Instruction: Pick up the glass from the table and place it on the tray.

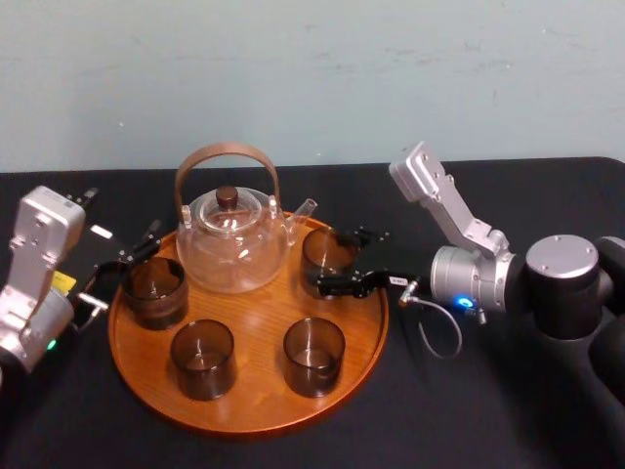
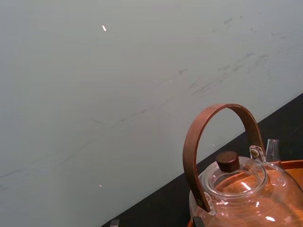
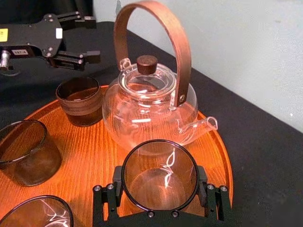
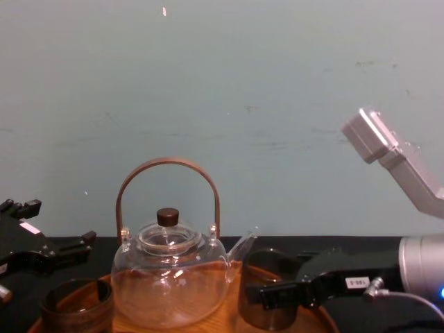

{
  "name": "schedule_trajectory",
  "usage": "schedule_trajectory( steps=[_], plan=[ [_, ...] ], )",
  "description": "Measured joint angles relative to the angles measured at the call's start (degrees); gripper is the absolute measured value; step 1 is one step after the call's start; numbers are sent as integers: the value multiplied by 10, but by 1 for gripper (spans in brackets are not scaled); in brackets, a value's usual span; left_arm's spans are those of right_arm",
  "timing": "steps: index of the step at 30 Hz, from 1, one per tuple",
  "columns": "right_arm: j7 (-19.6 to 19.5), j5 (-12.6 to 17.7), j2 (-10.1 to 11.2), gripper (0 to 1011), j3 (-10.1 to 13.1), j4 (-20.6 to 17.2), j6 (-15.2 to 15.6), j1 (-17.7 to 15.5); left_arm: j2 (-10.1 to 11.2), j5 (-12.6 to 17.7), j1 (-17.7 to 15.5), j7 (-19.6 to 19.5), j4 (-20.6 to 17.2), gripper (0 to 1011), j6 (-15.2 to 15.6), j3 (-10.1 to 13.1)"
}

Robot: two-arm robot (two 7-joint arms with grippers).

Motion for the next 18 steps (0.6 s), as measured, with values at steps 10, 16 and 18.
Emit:
schedule_trajectory(
  steps=[10,16,18],
  plan=[
    [3,1,-6,904,-2,22,-2,4,0,0,0,0,0,1001,0,0],
    [2,0,-7,904,-3,31,-2,4,0,0,0,0,0,1001,0,0],
    [2,-1,-8,904,-3,33,-2,4,0,0,0,0,0,1001,0,0]
  ],
)
